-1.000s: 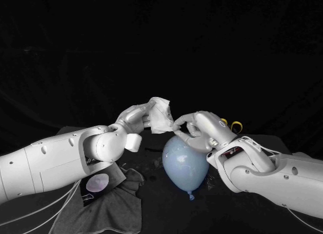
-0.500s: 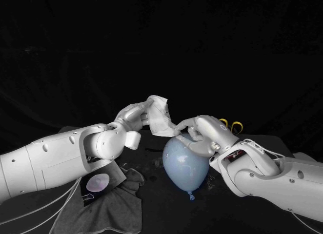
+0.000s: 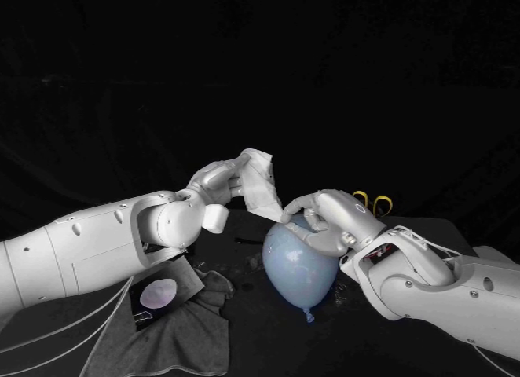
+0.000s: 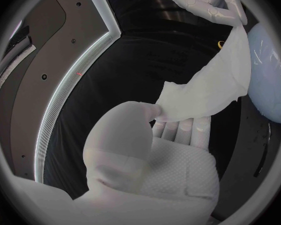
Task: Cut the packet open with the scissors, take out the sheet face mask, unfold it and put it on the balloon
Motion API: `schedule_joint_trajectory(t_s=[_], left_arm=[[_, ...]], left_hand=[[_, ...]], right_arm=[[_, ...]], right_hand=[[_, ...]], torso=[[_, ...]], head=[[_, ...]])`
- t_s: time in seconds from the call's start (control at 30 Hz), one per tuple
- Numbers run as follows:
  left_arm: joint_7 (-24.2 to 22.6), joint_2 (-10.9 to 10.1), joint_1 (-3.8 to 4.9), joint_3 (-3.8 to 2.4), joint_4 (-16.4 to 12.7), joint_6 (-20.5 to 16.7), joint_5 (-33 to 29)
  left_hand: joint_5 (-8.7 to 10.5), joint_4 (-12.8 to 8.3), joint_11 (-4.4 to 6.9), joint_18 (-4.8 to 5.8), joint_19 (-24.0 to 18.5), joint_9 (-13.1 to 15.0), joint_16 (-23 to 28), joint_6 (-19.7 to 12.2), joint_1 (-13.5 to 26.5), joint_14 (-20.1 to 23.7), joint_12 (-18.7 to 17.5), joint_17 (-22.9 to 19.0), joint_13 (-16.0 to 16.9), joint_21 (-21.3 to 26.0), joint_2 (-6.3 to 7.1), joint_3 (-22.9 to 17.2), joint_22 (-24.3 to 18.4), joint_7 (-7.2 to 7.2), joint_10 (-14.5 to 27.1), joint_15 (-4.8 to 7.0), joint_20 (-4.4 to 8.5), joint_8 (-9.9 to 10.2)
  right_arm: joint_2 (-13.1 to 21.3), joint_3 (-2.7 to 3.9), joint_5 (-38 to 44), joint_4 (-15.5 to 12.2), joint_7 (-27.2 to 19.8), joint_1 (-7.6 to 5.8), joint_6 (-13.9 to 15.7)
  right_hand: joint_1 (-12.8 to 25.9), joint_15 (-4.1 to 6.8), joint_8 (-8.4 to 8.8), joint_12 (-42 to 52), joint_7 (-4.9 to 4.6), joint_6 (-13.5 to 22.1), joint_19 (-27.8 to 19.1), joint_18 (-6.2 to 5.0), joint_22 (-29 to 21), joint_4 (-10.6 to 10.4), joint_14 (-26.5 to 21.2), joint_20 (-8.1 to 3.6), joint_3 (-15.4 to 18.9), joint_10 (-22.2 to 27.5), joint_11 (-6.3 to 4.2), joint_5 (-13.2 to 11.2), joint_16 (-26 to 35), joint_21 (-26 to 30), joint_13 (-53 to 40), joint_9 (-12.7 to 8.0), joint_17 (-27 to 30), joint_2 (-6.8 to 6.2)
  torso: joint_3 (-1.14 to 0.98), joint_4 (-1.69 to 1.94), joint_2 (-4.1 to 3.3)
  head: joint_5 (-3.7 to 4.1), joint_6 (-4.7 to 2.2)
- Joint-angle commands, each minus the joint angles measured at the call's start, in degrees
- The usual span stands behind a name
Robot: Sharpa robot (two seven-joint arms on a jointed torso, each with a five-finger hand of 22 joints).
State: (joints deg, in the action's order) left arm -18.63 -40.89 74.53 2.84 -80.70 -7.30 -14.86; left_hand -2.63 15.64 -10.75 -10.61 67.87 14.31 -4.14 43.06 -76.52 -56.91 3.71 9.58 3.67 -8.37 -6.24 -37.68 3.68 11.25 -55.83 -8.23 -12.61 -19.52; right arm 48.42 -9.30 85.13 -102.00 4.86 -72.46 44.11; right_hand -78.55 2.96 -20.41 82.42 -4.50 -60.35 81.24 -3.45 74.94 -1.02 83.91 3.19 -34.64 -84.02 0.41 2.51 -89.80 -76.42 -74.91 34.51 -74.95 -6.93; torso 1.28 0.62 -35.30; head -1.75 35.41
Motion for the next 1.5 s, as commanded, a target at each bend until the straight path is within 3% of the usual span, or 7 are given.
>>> schedule_joint_trajectory(t_s=[0.03,0.3,0.47,0.7,0.93,1.17,1.5], left_arm=[[0.91,0.29,0.32,-0.11,0.17,1.36,0.45],[0.63,0.91,1.13,-0.13,0.95,0.97,0.49],[0.40,1.39,1.82,-0.16,1.71,0.80,0.50],[0.45,1.64,3.19,-0.29,2.06,0.87,0.82],[0.83,1.49,4.43,-0.35,1.78,0.79,1.23],[1.24,1.63,4.83,-0.36,1.87,0.37,1.44],[2.77,1.88,5.03,-0.36,1.36,-0.75,2.97]], left_hand=[[-0.16,-0.13,-0.02,0.09,-0.38,0.05,-0.02,0.13,-0.34,0.24,0.17,-0.02,0.05,0.27,0.11,0.19,-0.10,2.34,-0.46,0.14,-0.09,-0.22],[-0.17,-0.17,-0.01,0.10,-0.63,0.07,0.01,0.13,-0.36,0.28,0.14,-0.03,0.04,0.49,0.16,0.21,-0.11,2.32,-0.55,0.12,-0.13,-0.30],[-0.17,-0.18,-0.01,0.10,-0.72,0.08,0.01,0.13,-0.37,0.29,0.13,-0.03,0.04,0.57,0.16,0.21,-0.11,2.32,-0.57,0.11,-0.15,-0.32],[-0.17,-0.19,-0.01,0.10,-0.79,0.08,0.01,0.12,-0.39,0.30,0.12,-0.03,0.03,0.62,0.16,0.20,-0.11,2.33,-0.58,0.10,-0.16,-0.34],[-0.17,-0.19,-0.01,0.10,-0.79,0.08,0.01,0.12,-0.39,0.30,0.12,-0.03,0.03,0.62,0.16,0.20,-0.11,2.33,-0.58,0.10,-0.16,-0.34],[-0.16,-0.19,-0.06,0.12,-1.20,0.07,0.06,0.00,-0.40,0.39,0.01,-0.06,-0.01,0.98,0.15,0.20,-0.11,2.36,-0.55,0.04,-0.25,-0.38],[-0.15,0.13,-0.22,0.10,-1.85,-0.04,0.16,-0.70,-0.23,0.68,-0.24,-0.12,-0.10,1.61,0.06,0.32,-0.06,2.36,0.20,-0.14,-0.47,-0.27]], right_arm=[[-0.15,0.00,0.65,0.05,-0.04,0.06,-2.40],[-0.57,-0.17,-0.97,0.55,-1.41,0.11,-7.44],[-0.62,-0.41,-1.94,0.66,-1.75,0.13,-12.17],[-0.67,-0.62,-2.20,0.79,-1.59,0.15,-13.70],[-0.55,-0.66,-3.73,0.66,-2.43,0.17,-8.24],[-0.91,-0.45,-4.47,0.67,-1.65,-0.30,-2.49],[-3.43,0.28,-4.63,2.65,-0.85,-1.64,4.36]], right_hand=[[0.48,0.34,-0.22,0.18,0.02,-0.18,0.25,0.02,5.58,0.06,6.09,-0.11,-0.38,-2.91,-0.32,0.29,-0.20,-0.19,-10.96,0.12,-15.05,-0.34],[1.72,0.12,-0.05,-2.49,-0.27,1.36,-1.02,-0.41,4.36,-0.01,6.09,-0.04,-0.13,-1.69,-0.04,0.26,-0.20,1.74,-9.55,0.23,-15.05,-1.44],[4.52,-1.72,5.12,-4.75,-2.96,7.34,-2.63,-0.73,3.04,-1.43,6.09,1.18,2.61,-0.13,2.21,0.29,-0.20,4.11,-8.50,-2.54,-15.05,-3.37],[4.68,-2.44,6.78,-5.58,-3.75,8.09,-3.12,-0.88,2.68,-1.72,6.09,1.89,3.70,0.52,2.97,0.26,-0.20,4.88,-8.09,-3.61,-15.05,-3.84],[4.12,-2.59,7.38,-5.56,-3.82,7.61,-2.79,-0.86,3.03,-1.81,6.09,2.25,3.87,0.59,3.06,0.31,-0.20,4.49,-8.07,-4.13,-15.05,-3.29],[2.48,-2.52,8.08,-4.92,-3.75,6.80,-2.15,-0.79,3.59,-1.43,6.09,2.41,2.75,0.26,2.97,0.33,-0.20,3.78,-8.32,-4.78,-15.05,-1.40],[2.23,-2.67,9.49,-4.64,-4.13,7.36,-1.89,-0.75,3.82,-1.34,6.09,2.53,2.12,0.14,3.23,0.55,-0.20,3.59,-8.39,-5.68,-15.05,-0.75]], torso=[[0.03,0.03,0.00],[0.06,0.09,0.01],[0.07,-0.01,0.03],[0.00,0.01,0.03],[0.00,0.03,0.03],[0.03,0.02,0.04],[0.04,0.11,-0.01]], head=[[-0.04,0.13],[-0.14,0.23],[-0.28,0.30],[-0.56,0.10],[-1.01,-0.60],[-0.75,-0.84],[-0.48,-1.47]])
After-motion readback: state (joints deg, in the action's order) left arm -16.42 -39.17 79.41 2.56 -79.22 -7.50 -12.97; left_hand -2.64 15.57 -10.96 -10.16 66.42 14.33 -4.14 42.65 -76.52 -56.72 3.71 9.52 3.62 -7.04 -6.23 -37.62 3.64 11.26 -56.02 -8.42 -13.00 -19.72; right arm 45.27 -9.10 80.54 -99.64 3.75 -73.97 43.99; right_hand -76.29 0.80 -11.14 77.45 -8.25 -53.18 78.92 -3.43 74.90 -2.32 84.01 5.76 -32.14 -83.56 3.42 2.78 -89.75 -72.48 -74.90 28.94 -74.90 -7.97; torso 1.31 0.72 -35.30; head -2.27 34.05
